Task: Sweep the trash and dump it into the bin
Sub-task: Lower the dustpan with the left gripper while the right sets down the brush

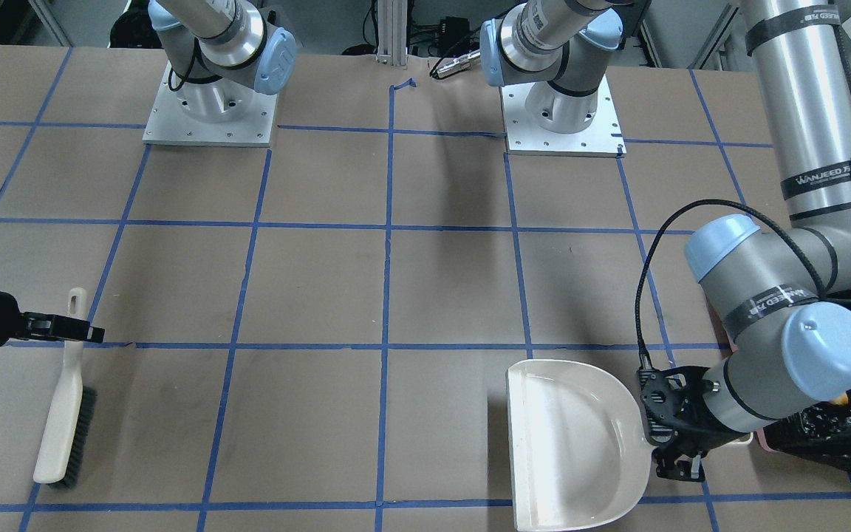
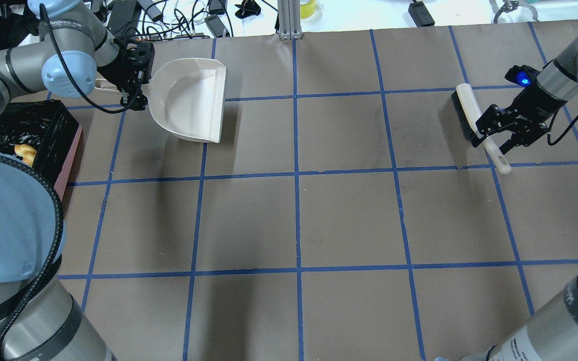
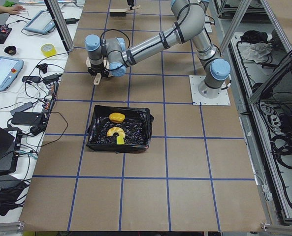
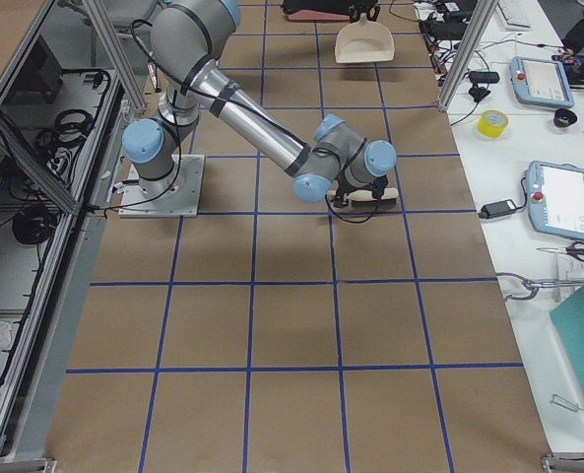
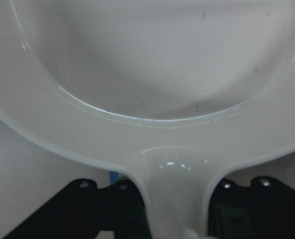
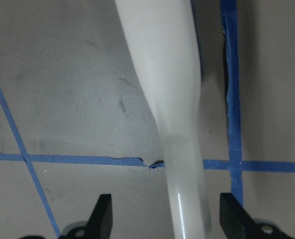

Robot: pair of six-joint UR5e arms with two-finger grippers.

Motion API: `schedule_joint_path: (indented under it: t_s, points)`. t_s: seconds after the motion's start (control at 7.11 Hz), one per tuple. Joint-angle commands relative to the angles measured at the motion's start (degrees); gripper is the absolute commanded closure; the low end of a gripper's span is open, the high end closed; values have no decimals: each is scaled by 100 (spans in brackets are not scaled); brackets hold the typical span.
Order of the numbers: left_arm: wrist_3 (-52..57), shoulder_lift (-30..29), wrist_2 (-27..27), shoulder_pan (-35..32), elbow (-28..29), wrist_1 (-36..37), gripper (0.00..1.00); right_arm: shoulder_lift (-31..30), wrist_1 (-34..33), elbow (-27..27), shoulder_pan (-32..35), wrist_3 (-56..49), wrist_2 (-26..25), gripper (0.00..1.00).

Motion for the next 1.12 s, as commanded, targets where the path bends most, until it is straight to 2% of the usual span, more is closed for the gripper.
schedule_joint_path:
  t_s: [0.0,0.14,0.28,0.56,0.7,0.84,0.98]
  points:
    - [21,-47,13,-76,-222,57,100,-118,6,-136,0,73,-75,16]
    - [56,-47,31,-76,-328,144,100,-276,59,-224,0,81,-379,13]
    - [74,-56,31,-76,-381,163,100,-556,146,-399,9,273,-652,3]
    - [83,-99,31,-76,-443,250,100,-1127,507,-689,192,625,-655,0]
    - [74,-108,22,-76,-565,512,89,-1373,647,-830,385,670,-751,0]
    - [-13,-117,14,-76,-575,584,56,-1506,657,-988,770,984,-961,0]
    - [-31,-74,31,-76,-601,576,43,-1551,657,-1146,1357,1491,-1102,0]
